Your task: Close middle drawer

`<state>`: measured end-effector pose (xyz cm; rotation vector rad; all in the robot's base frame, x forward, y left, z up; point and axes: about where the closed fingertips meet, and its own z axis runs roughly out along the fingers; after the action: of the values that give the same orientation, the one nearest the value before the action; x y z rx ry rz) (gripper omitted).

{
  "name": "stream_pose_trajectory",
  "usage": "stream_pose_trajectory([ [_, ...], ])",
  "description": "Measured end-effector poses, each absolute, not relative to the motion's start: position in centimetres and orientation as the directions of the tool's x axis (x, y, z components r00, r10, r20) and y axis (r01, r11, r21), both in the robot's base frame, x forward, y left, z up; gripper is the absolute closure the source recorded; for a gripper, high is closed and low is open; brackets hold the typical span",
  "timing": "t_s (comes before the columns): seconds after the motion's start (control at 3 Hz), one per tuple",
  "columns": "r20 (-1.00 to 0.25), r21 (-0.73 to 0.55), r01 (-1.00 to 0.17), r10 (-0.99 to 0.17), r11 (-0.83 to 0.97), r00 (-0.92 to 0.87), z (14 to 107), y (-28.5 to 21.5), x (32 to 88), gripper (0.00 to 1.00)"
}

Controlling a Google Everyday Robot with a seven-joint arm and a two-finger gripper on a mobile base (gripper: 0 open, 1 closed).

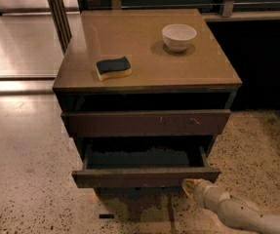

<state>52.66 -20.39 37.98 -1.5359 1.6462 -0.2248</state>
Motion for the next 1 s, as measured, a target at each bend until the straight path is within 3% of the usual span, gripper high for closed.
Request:
stream_pose_trajectory([
  [1.0,-0.348,-0.672,-0.724,-0.929,0.153,0.127,39.0,-21.1,58.9,1.0],
])
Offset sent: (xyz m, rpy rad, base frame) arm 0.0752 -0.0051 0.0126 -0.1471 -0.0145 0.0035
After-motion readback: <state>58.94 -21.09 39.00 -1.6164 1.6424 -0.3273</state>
